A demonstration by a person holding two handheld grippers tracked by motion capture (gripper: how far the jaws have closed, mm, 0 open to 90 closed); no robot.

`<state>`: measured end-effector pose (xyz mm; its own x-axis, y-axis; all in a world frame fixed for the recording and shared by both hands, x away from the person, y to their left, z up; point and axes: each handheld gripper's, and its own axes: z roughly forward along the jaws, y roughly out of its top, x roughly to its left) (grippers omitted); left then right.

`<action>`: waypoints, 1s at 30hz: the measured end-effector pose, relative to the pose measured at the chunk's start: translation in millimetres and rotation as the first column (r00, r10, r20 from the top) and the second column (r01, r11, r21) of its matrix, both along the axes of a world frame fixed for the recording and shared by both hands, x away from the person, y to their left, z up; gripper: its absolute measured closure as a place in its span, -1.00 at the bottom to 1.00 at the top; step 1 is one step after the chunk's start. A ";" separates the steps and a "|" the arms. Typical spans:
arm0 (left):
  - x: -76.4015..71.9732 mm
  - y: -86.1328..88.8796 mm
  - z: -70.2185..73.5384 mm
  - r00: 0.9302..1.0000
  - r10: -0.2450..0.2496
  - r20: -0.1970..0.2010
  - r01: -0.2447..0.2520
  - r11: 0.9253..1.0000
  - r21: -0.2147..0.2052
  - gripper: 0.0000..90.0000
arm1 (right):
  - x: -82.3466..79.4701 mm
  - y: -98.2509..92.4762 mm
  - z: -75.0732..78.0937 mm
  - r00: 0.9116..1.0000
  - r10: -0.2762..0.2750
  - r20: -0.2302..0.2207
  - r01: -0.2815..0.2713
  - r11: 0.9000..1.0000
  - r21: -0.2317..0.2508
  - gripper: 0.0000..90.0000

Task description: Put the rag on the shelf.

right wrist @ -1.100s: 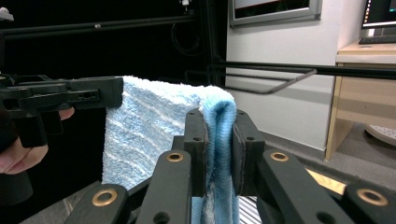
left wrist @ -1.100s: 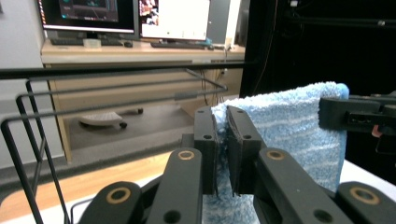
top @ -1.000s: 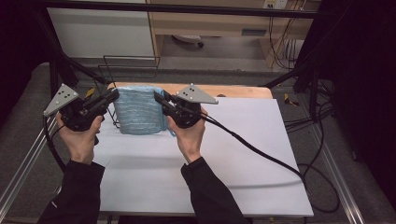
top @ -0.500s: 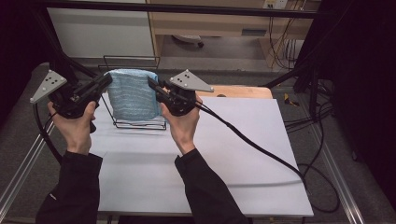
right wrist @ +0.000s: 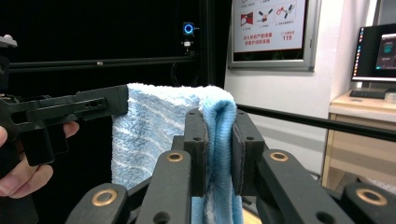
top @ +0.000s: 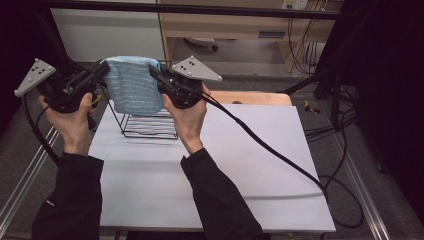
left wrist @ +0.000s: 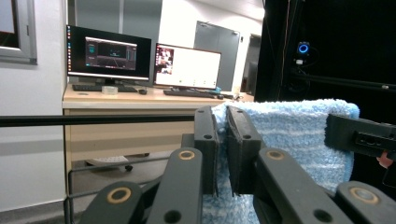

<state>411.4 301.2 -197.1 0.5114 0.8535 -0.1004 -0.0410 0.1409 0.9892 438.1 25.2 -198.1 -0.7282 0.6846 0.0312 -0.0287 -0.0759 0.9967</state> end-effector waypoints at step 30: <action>35.1 22.0 46.0 0.996 0.078 0.050 -0.075 0.995 -0.068 0.86 | 37.8 34.0 57.1 0.997 0.003 0.078 -0.002 1.000 -0.007 0.76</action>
